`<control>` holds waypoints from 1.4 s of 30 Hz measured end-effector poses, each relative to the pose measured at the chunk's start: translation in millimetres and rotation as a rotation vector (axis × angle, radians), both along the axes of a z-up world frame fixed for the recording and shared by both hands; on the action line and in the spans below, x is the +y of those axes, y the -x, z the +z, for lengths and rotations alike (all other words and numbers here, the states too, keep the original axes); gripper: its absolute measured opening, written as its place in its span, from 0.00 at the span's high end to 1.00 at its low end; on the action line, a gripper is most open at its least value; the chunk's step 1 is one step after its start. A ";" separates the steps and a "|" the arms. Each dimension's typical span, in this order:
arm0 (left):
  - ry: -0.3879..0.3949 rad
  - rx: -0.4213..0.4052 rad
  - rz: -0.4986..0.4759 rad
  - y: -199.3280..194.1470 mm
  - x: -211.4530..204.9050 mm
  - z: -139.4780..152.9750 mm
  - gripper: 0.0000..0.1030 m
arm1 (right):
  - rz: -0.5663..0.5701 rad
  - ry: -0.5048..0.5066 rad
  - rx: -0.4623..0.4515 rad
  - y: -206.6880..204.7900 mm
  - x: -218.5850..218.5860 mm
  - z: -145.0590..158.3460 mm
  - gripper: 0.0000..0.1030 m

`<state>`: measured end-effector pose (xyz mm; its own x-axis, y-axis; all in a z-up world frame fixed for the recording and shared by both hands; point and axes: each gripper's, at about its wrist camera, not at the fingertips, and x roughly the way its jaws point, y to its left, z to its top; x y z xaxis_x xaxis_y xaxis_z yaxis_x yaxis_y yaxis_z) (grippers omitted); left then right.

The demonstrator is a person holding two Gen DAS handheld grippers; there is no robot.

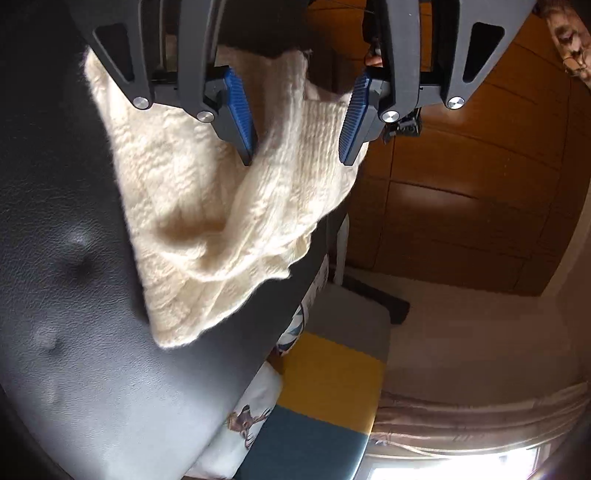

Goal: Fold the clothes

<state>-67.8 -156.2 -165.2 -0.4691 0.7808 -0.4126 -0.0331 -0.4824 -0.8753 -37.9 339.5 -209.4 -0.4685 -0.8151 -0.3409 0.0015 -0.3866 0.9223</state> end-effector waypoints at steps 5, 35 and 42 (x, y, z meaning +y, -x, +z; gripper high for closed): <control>0.055 -0.043 -0.032 6.8 14.4 -8.2 0.43 | 0.066 -0.025 -0.006 21.4 -21.4 2.7 0.53; 0.352 0.066 0.048 17.5 -19.8 8.1 0.30 | 0.015 -0.774 0.195 27.8 -59.1 30.1 0.50; 0.544 0.165 0.003 6.3 15.1 6.9 0.31 | 0.022 -0.881 0.178 -7.6 -54.5 -1.1 0.47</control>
<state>-74.1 -141.1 -158.3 -0.5632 0.4749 -0.6762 -0.1463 -0.8627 -0.4841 -30.3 284.9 -210.5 -0.5612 -0.3019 -0.7706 0.1318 -0.9518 0.2770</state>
